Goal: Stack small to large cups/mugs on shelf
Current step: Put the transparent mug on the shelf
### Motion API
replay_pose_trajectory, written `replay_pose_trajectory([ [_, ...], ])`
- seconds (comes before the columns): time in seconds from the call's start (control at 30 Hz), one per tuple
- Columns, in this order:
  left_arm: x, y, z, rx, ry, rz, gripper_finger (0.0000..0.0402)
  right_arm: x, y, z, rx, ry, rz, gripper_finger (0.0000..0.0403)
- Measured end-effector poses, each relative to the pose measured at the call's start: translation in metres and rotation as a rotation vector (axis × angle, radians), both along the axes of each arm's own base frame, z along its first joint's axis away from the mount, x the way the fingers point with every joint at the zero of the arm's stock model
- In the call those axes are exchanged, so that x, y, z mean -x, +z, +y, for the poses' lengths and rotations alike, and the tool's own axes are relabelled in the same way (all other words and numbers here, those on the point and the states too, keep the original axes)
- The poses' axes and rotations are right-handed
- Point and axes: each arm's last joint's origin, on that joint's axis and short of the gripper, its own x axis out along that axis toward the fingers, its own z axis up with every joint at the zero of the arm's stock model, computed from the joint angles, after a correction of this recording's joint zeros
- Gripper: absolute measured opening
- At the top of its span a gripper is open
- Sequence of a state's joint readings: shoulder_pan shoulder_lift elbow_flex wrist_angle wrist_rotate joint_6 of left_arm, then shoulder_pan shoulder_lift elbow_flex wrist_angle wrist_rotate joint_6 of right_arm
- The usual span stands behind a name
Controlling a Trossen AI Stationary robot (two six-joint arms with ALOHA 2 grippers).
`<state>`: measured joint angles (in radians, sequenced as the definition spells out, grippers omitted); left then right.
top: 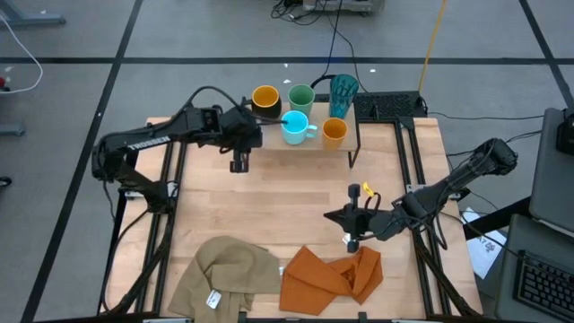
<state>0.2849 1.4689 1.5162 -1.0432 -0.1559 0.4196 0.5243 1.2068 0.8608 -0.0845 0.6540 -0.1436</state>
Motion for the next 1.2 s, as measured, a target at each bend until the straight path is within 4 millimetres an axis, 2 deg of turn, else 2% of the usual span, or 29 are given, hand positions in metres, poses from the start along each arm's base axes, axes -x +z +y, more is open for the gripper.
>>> replay_pose_trajectory([
  [1.2, 0.013, 0.001, 0.040, 0.138, -0.008, -0.079, 0.0000, 0.007, -0.001, 0.012, -0.024, 0.047, 0.001, 0.0000],
])
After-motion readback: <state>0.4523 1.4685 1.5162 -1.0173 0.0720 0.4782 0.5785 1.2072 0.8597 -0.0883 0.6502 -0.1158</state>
